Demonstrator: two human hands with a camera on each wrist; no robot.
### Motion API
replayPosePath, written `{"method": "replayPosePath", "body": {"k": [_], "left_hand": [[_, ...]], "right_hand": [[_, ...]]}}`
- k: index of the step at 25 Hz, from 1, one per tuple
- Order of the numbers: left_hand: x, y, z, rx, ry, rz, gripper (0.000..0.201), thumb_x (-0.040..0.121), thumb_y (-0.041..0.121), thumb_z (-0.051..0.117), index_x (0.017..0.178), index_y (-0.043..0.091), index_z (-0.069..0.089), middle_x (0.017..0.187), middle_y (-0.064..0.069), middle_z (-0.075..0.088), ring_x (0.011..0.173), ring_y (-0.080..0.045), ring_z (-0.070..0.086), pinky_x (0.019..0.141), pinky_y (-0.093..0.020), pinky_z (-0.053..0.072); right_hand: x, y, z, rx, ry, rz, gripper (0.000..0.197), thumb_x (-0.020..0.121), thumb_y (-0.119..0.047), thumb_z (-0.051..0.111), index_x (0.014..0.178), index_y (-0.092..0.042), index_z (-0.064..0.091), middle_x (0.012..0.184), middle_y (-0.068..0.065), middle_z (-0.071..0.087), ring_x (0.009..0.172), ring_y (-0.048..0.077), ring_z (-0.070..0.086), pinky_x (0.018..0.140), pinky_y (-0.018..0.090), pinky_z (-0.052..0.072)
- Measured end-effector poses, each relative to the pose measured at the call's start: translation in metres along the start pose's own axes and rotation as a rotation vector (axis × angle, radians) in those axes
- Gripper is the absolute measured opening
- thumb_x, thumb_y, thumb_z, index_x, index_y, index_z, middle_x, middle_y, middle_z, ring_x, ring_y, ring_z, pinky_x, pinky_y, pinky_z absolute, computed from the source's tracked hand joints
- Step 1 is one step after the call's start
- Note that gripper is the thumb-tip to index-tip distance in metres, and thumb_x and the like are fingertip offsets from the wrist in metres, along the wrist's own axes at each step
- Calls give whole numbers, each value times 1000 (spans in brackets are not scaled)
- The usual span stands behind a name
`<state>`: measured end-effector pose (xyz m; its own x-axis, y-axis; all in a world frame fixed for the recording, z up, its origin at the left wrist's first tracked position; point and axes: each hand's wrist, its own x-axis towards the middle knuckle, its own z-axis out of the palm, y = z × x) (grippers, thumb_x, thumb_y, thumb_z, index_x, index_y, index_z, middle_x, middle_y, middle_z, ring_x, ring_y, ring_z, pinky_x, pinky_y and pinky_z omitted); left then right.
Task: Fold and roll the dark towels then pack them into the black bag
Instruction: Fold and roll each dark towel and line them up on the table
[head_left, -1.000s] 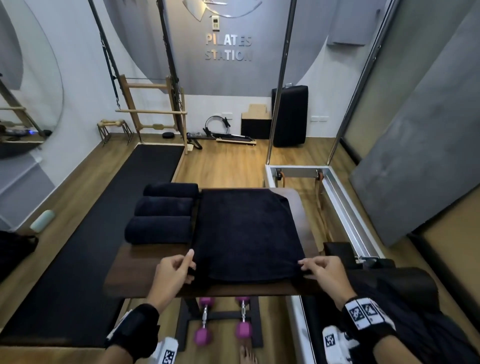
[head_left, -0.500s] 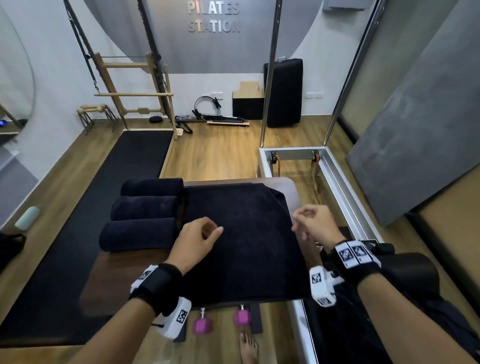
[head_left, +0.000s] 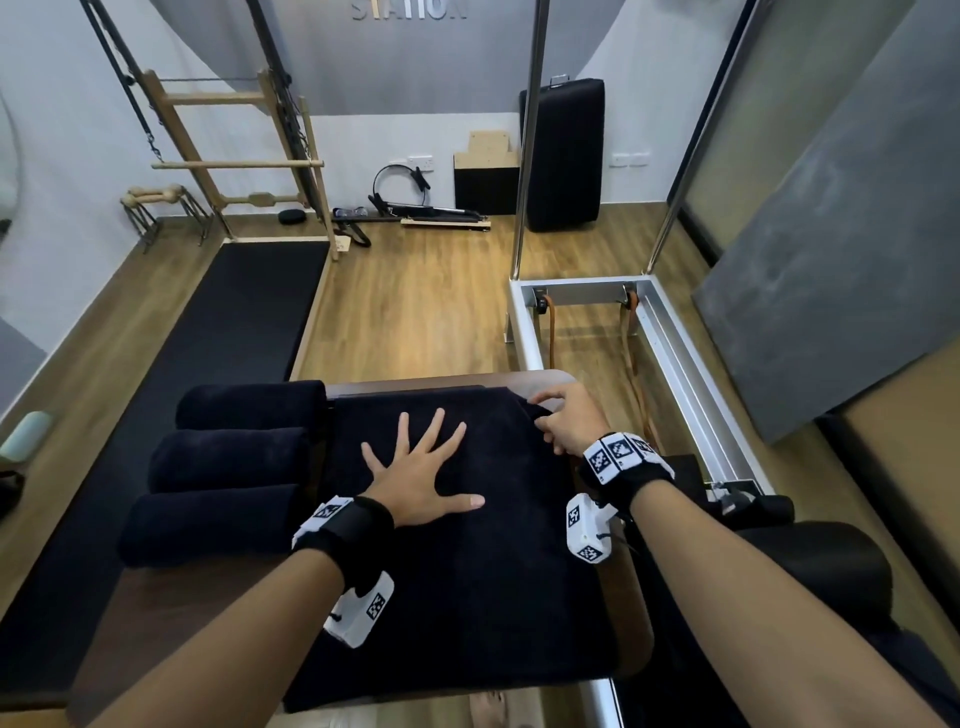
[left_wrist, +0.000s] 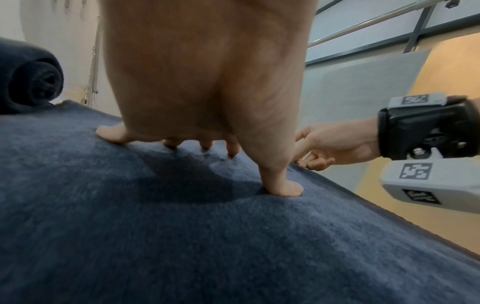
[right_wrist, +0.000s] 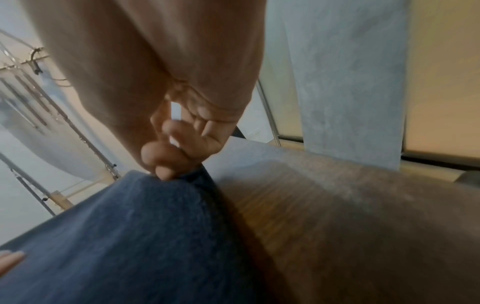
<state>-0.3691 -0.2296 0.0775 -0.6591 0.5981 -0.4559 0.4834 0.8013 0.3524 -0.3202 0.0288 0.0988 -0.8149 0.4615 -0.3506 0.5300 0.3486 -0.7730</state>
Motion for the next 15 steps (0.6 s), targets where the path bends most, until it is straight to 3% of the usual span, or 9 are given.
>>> {"method": "replayPosePath", "body": {"k": [3, 6, 7, 10, 12, 15], "left_hand": [[1, -2, 2, -3, -10, -1, 114, 75, 93, 57, 161, 57, -9, 166, 25, -34, 150, -28, -43, 107, -85, -19], [0, -2, 3, 9, -11, -7, 114, 75, 93, 55, 161, 56, -10, 165, 26, -36, 148, -28, -45, 107, -84, -19], [0, -1, 3, 10, -13, -8, 114, 76, 93, 55, 161, 55, -10, 165, 25, -36, 148, -28, -46, 107, -84, -20], [-1, 1, 2, 10, -15, -2, 114, 77, 92, 55, 162, 54, -11, 165, 25, -37, 148, -28, -46, 107, -84, -20], [-1, 0, 2, 9, -12, 0, 114, 77, 92, 55, 162, 54, -11, 165, 25, -37, 148, -29, -46, 107, -84, -19], [-2, 0, 2, 10, -7, 3, 114, 77, 92, 54, 162, 54, -11, 165, 24, -37, 148, -29, -46, 107, -84, -19]], "right_hand": [[15, 5, -2, 46, 104, -29, 7, 95, -6, 69, 90, -12, 70, 53, 8, 57, 30, 11, 44, 34, 21, 35], [30, 12, -10, 179, 388, 45, 15, 100, -14, 57, 91, -6, 65, 56, 12, 66, 34, 17, 55, 40, 27, 45], [33, 13, -12, 204, 415, 69, 19, 100, -18, 57, 90, -3, 64, 55, 13, 66, 34, 19, 56, 41, 28, 45], [33, 11, -7, 170, 197, 120, 34, 91, -35, 73, 84, -5, 58, 51, 12, 67, 31, 18, 51, 36, 22, 39], [35, 10, -5, 124, 104, 157, 34, 89, -30, 79, 86, -7, 55, 50, 11, 67, 30, 16, 49, 33, 19, 35], [40, 10, -7, 160, 234, 174, 14, 94, -14, 70, 92, -4, 60, 48, 9, 64, 30, 17, 48, 35, 22, 37]]}}
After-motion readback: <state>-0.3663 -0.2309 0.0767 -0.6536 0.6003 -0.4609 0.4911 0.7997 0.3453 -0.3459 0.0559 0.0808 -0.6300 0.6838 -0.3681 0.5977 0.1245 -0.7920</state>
